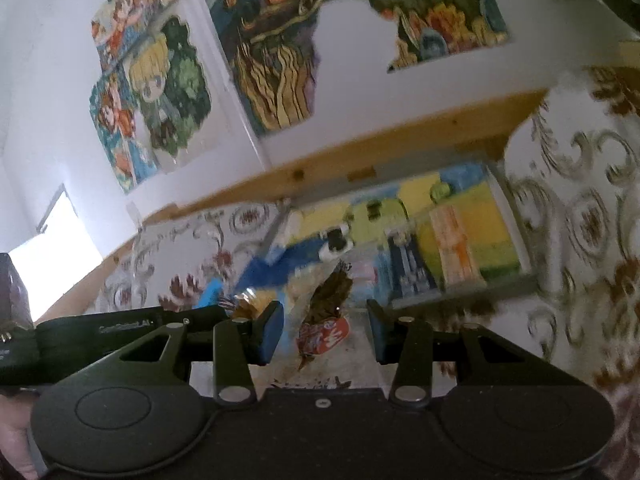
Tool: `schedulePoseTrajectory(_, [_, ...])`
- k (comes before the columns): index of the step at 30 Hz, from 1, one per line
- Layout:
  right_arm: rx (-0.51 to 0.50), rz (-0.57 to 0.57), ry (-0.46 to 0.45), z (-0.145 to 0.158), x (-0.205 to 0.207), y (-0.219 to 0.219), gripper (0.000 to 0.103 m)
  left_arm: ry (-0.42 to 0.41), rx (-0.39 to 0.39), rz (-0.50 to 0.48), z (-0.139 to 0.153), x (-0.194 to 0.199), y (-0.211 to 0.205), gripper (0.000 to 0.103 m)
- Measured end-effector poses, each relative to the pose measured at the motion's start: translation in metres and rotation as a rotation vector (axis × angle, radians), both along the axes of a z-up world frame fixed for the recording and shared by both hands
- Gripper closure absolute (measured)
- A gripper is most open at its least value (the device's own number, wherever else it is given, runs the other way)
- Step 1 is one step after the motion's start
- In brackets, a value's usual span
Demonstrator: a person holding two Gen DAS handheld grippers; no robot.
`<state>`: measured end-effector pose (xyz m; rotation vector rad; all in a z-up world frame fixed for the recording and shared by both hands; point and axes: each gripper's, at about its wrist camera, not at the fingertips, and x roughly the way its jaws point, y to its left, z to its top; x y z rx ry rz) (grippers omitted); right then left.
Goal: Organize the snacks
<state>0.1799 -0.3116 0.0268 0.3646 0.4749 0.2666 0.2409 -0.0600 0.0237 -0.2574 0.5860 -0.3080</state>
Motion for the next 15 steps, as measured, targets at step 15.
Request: schedulePoseTrajectory(15, [-0.083,-0.061,-0.073,-0.019,0.116,0.011,0.057,0.003,-0.006,0.046,-0.019,0.112,-0.018,0.097])
